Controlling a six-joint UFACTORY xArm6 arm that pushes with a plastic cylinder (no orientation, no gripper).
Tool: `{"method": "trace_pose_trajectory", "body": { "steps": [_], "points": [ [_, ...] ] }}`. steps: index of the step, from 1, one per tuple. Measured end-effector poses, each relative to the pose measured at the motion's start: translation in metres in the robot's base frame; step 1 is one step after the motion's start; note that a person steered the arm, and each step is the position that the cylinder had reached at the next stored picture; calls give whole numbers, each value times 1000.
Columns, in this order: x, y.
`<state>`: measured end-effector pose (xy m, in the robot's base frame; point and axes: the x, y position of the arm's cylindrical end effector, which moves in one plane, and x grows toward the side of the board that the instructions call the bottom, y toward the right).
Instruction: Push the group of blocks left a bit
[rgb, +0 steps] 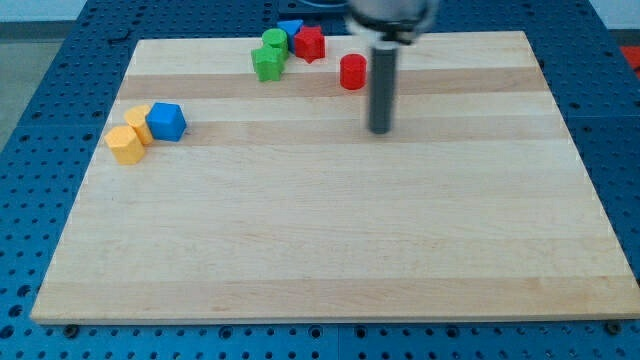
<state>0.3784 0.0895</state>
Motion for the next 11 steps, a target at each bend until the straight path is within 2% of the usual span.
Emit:
{"method": "trace_pose_trajectory", "body": {
  "steps": [1, 2, 3, 5, 7, 8, 9, 11],
  "points": [
    [-43, 67],
    [-114, 105],
    [-178, 97],
    [-187, 77],
    [-186, -109],
    [-185, -149],
    [-186, -167],
    [-145, -169]
  ]
}}
